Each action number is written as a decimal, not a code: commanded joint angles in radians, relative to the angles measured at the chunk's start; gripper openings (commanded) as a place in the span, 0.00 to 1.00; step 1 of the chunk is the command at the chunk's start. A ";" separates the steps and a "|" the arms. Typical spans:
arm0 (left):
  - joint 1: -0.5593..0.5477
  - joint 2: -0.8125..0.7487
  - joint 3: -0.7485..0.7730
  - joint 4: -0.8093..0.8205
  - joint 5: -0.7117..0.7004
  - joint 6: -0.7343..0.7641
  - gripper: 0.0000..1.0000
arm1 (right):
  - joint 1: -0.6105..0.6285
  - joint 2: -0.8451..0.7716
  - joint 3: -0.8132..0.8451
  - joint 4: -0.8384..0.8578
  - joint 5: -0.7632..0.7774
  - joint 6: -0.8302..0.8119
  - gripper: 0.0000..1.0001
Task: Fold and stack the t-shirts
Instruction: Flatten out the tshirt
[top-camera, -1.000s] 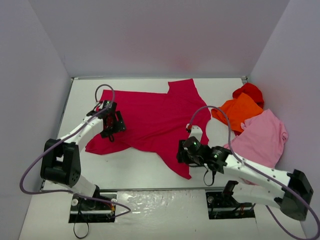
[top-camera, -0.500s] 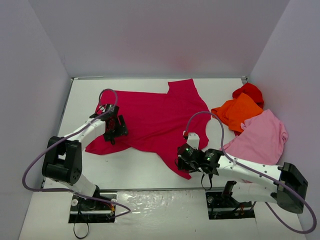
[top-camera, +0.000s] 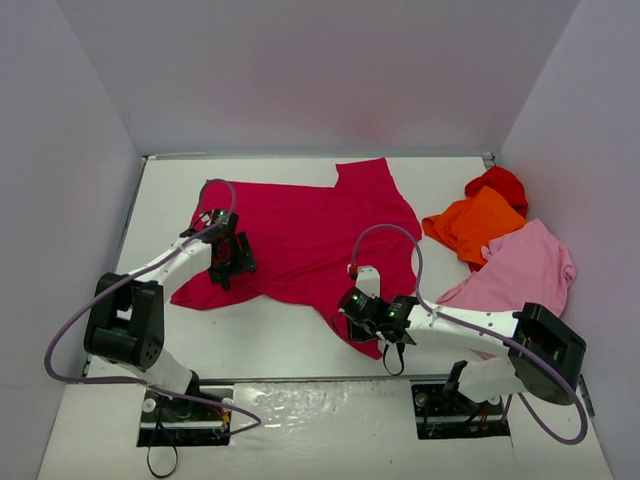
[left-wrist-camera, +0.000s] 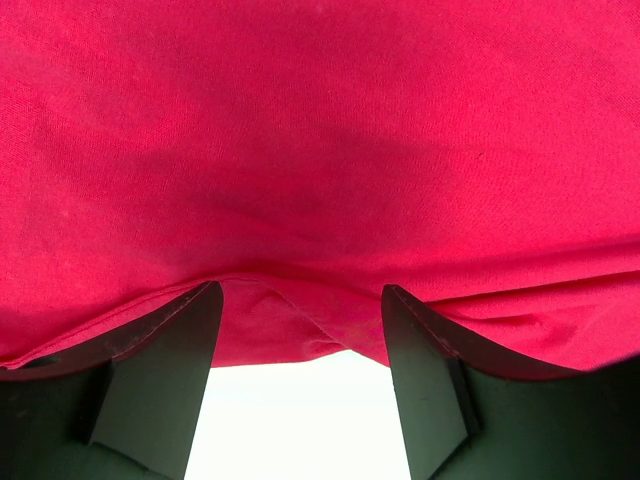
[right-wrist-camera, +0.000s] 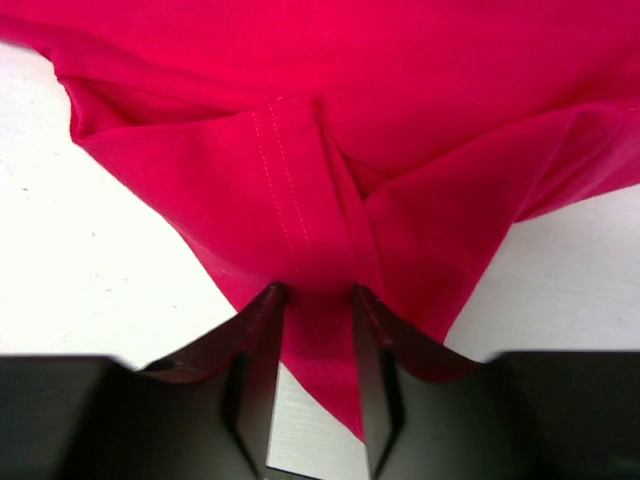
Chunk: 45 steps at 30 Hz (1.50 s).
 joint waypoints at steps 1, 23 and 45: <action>-0.005 -0.006 0.018 0.027 0.009 -0.003 0.61 | 0.007 0.022 0.011 0.058 0.007 -0.008 0.22; -0.017 0.040 0.029 0.056 0.019 -0.015 0.56 | 0.185 -0.007 0.073 0.041 -0.026 -0.041 0.00; -0.068 0.099 0.062 0.082 0.018 -0.034 0.41 | 0.556 0.196 0.216 0.046 0.052 -0.091 0.23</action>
